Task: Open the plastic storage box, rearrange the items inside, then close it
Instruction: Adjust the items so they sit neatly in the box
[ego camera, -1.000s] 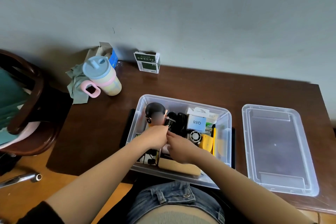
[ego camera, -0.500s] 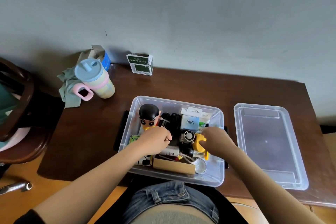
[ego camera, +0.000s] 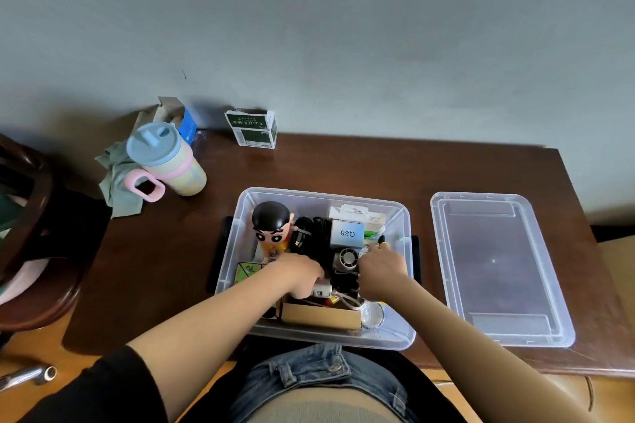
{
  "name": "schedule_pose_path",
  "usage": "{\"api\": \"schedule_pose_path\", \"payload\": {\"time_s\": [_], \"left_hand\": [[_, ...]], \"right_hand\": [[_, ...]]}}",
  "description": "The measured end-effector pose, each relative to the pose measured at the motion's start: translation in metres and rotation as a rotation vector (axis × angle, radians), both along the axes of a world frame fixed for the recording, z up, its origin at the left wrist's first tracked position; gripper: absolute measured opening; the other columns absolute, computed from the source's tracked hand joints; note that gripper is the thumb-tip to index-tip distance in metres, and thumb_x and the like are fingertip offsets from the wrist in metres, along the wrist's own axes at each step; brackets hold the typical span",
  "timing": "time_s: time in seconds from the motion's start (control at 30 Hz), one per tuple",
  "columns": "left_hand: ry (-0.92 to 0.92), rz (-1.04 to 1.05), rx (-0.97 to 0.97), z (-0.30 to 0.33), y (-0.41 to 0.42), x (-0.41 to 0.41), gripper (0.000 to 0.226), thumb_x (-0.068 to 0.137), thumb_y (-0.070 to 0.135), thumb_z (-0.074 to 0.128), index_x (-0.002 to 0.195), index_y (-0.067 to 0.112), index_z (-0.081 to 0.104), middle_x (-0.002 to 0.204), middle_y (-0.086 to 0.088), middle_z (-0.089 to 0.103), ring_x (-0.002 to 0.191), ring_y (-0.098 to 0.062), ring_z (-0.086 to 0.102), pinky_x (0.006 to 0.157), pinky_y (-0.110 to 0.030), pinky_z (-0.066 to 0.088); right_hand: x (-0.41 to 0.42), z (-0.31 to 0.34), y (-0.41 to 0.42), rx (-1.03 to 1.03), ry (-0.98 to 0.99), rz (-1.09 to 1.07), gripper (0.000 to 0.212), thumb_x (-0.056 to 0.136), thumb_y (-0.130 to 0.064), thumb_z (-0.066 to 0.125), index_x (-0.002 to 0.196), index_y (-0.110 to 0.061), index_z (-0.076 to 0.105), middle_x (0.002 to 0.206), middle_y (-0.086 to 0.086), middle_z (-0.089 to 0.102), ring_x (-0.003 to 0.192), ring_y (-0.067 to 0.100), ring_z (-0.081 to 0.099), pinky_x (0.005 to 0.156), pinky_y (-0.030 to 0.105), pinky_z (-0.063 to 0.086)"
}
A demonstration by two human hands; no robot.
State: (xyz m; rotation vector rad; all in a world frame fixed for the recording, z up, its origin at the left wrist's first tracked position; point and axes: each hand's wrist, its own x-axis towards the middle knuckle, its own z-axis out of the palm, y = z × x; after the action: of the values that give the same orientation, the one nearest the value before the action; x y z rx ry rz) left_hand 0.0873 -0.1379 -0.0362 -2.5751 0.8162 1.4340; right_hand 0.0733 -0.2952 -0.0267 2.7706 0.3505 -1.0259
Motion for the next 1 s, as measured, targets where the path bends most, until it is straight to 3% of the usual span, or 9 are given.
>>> {"api": "schedule_pose_path", "payload": {"time_s": [0.1,0.17,0.23,0.33,0.47,0.57,0.7,0.83,1.0], "left_hand": [[0.004,-0.013,0.016,-0.002,-0.005,-0.002,0.049,0.093,0.007,0.044,0.140,0.017,0.040,0.136,-0.009,0.051,0.118,-0.030,0.051,0.088,-0.038,0.047],[0.008,-0.029,0.036,-0.005,-0.008,-0.004,0.048,0.093,0.008,0.044,0.140,0.017,0.039,0.135,-0.010,0.051,0.116,-0.031,0.052,0.086,-0.038,0.046],[0.024,-0.023,0.047,-0.008,-0.011,-0.004,0.055,0.093,0.008,0.044,0.145,0.018,0.032,0.140,-0.009,0.047,0.120,-0.032,0.050,0.088,-0.039,0.047],[0.065,0.007,0.034,-0.010,-0.013,-0.002,0.061,0.090,0.002,0.044,0.147,0.017,0.029,0.142,-0.011,0.045,0.118,-0.032,0.050,0.088,-0.037,0.048],[0.081,0.032,0.019,-0.006,-0.013,0.000,0.060,0.089,0.001,0.042,0.146,0.018,0.033,0.136,-0.013,0.051,0.115,-0.033,0.052,0.081,-0.034,0.045],[0.053,0.058,0.021,-0.001,-0.005,-0.001,0.048,0.092,0.007,0.043,0.139,0.016,0.042,0.130,-0.011,0.055,0.111,-0.031,0.054,0.074,-0.033,0.042],[0.016,0.112,-0.016,0.004,0.017,-0.002,0.054,0.090,0.003,0.045,0.141,0.020,0.043,0.130,-0.007,0.054,0.109,-0.025,0.055,0.075,-0.033,0.046],[-0.055,0.331,-0.267,0.009,0.031,-0.004,0.049,0.093,0.012,0.048,0.140,0.026,0.043,0.144,0.001,0.044,0.127,-0.018,0.047,0.101,-0.031,0.043],[0.308,0.705,-0.751,0.031,0.025,-0.003,0.050,0.088,0.009,0.060,0.127,0.035,0.043,0.127,0.005,0.054,0.118,-0.010,0.054,0.105,-0.030,0.042]], "right_hand": [[-0.002,0.008,-0.004,-0.049,0.023,0.095,0.008,0.086,-0.012,0.055,0.091,-0.014,0.061,0.098,0.003,0.057,0.095,0.021,0.052,0.067,0.025,0.039],[-0.007,0.011,-0.008,-0.081,0.041,0.160,0.013,0.086,-0.008,0.053,0.074,-0.014,0.053,0.080,-0.001,0.052,0.082,0.020,0.051,0.064,0.025,0.037],[-0.012,0.009,-0.011,-0.096,0.039,0.249,0.011,0.086,-0.008,0.053,0.089,-0.015,0.061,0.091,-0.001,0.058,0.089,0.019,0.057,0.068,0.024,0.040],[-0.017,0.000,-0.012,-0.135,0.016,0.327,0.031,0.089,-0.016,0.055,0.120,-0.014,0.057,0.117,0.005,0.057,0.109,0.022,0.052,0.089,0.028,0.042],[-0.015,-0.004,-0.010,-0.184,-0.007,0.396,0.038,0.090,-0.028,0.055,0.126,-0.016,0.053,0.124,0.005,0.053,0.116,0.023,0.044,0.097,0.029,0.038],[-0.014,0.001,-0.012,-0.125,-0.016,0.357,0.033,0.085,-0.036,0.061,0.113,-0.018,0.061,0.116,0.003,0.056,0.111,0.022,0.046,0.091,0.028,0.039],[-0.010,0.025,-0.019,0.108,-0.032,0.162,0.040,0.075,-0.057,0.062,0.086,-0.019,0.057,0.082,-0.003,0.053,0.083,0.018,0.048,0.064,0.026,0.037],[-0.003,0.040,-0.026,0.323,0.002,-0.065,0.046,0.083,-0.062,0.049,0.092,-0.019,0.061,0.086,-0.004,0.064,0.083,0.017,0.061,0.060,0.027,0.040],[0.001,0.046,-0.014,0.556,0.096,-0.211,0.040,0.086,-0.051,0.057,0.099,-0.013,0.062,0.089,0.004,0.067,0.081,0.019,0.061,0.072,0.034,0.049]]}}
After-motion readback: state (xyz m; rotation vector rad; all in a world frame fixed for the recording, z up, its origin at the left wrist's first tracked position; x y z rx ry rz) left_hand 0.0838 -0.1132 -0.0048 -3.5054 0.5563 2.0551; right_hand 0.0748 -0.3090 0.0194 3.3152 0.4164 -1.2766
